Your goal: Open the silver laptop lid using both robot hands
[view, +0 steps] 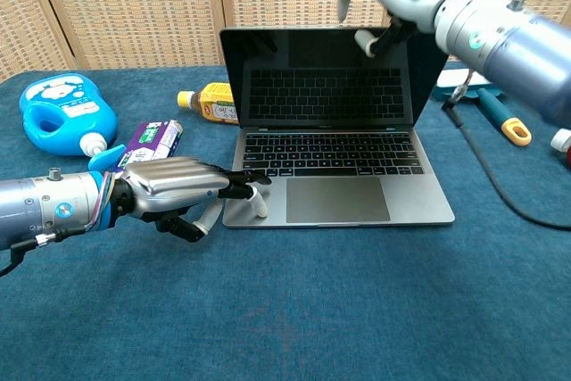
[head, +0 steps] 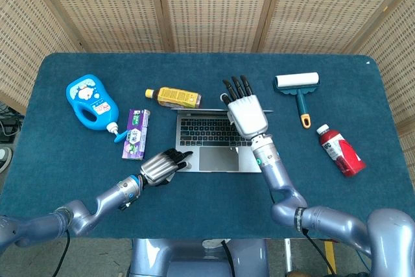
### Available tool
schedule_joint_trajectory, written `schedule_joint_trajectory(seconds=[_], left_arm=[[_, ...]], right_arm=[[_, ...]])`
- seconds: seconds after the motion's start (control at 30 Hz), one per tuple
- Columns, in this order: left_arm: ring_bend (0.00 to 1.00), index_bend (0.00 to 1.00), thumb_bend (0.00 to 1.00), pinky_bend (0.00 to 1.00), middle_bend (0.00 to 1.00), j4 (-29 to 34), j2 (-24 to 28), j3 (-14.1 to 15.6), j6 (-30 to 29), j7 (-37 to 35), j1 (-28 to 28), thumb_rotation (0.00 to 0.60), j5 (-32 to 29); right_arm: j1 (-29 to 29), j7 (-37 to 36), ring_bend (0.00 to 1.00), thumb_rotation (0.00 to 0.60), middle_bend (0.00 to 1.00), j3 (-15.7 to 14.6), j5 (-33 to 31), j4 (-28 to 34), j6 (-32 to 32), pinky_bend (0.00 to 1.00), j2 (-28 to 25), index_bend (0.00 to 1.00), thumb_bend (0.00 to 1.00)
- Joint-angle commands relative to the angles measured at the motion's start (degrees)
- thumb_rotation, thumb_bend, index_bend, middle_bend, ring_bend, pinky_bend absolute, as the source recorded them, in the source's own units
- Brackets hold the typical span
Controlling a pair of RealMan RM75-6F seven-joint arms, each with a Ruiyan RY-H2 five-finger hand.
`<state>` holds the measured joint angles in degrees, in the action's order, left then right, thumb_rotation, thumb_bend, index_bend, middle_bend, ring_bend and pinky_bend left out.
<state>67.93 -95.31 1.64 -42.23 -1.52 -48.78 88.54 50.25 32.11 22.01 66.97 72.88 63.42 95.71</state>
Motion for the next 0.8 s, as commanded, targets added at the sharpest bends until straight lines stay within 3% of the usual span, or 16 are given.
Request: schedule_joint_trajectory(seconds=[0.03,0.8], left_arm=[[0.18,0.23,0.93,0.15,0.03,0.0,-0.1,0.0,0.0,0.2,0.0,0.6,-0.3],[0.18,0.23,0.93,0.15,0.03,0.0,-1.1,0.3,-0.1,1.8,-0.1,0.6,-1.5]], right_arm=[[0.5,-0.1,0.05,0.6,0.18,0.8,-1.4,-1.0,-0.6,0.0,-0.7,0.36,0.66],[3.1,-1.0,0.05,0.6,0.18,2.1,-9.9,-11.3,-4.8,0.0,-0.5,0.36,0.65]])
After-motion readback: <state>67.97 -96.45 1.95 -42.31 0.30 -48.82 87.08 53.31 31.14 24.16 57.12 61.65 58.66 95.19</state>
